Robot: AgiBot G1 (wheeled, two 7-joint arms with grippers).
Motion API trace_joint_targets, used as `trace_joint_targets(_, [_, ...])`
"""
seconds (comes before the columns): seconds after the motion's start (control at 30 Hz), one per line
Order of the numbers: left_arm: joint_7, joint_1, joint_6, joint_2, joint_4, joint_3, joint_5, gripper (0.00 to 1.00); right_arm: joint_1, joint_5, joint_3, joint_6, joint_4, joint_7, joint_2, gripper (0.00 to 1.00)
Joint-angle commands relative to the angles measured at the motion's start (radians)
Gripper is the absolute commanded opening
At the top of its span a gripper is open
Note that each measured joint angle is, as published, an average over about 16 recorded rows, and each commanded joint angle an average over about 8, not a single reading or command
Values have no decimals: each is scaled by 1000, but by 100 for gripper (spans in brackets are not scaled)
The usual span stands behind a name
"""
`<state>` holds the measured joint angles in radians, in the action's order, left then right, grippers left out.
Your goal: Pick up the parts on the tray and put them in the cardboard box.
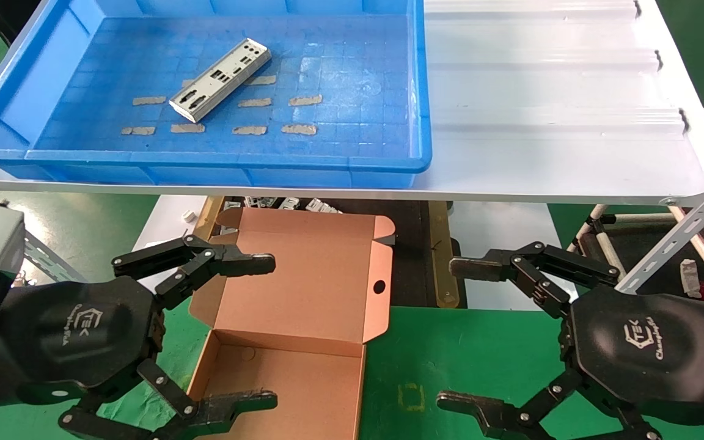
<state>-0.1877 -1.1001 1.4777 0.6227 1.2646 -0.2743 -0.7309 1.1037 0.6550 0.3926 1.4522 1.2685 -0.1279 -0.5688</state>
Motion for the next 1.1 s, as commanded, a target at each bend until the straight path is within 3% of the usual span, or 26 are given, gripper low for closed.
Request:
trace_joint_targets(0.03, [0,-1,-1,-1,0,2,2,100,0,0,0,0,0,0,0,0])
trace_joint_targets(0.27, [-16,-113,-86,57,-99,-4,-42,100,0,0,0,0,0,0,0,0])
trace_joint_targets(0.57, [-33,-337,-228,138,-328,-77,-243,100,0,0,0,0,0,0,0,0])
trace_joint_targets(0.83, [25,-523,-247,213,-561,-150,-400,100,0,0,0,0,0,0,0,0])
trace_joint_targets(1.1, [105,-660,-246,301,-809,-192,-476,99,0,0,0,0,0,0,0,0])
